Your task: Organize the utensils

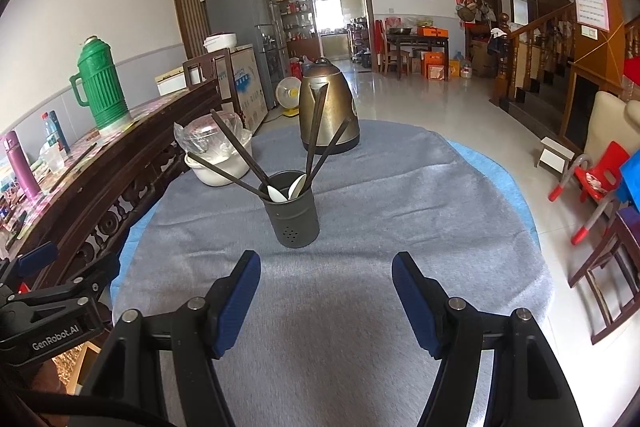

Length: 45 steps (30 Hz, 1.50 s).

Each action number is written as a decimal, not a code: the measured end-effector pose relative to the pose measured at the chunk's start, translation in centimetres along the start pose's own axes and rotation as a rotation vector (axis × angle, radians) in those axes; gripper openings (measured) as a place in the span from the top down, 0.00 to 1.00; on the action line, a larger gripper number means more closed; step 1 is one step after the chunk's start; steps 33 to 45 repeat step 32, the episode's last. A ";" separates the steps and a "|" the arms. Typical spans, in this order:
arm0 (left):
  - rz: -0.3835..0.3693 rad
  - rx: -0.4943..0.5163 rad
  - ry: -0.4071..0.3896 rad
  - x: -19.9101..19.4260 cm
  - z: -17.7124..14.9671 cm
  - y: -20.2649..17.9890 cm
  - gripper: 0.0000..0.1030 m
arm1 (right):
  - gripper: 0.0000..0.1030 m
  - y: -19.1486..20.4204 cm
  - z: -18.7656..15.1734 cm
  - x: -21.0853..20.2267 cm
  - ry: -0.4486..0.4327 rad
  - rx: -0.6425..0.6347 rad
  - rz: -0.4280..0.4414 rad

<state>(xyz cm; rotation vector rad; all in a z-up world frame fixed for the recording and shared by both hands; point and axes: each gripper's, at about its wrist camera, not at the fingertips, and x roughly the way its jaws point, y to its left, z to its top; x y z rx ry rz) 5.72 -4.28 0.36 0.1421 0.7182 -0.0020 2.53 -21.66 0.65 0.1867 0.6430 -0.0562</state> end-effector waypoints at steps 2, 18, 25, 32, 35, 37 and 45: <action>-0.003 0.004 -0.001 0.0 0.0 0.0 0.01 | 0.31 0.1 0.0 -0.1 0.000 -0.001 0.000; -0.012 -0.027 0.018 2.0 0.2 1.8 0.01 | 0.31 1.6 0.9 1.5 -0.002 -0.012 -0.025; -0.028 -0.034 0.016 2.6 0.7 2.3 0.01 | 0.31 2.5 1.2 2.0 -0.020 -0.030 -0.035; -0.041 -0.042 -0.008 4.6 0.9 2.4 0.01 | 0.30 2.5 1.0 4.1 -0.004 -0.023 -0.040; -0.041 -0.042 -0.008 4.6 0.9 2.4 0.01 | 0.30 2.5 1.0 4.1 -0.004 -0.023 -0.040; -0.041 -0.042 -0.008 4.6 0.9 2.4 0.01 | 0.30 2.5 1.0 4.1 -0.004 -0.023 -0.040; -0.041 -0.042 -0.008 4.6 0.9 2.4 0.01 | 0.30 2.5 1.0 4.1 -0.004 -0.023 -0.040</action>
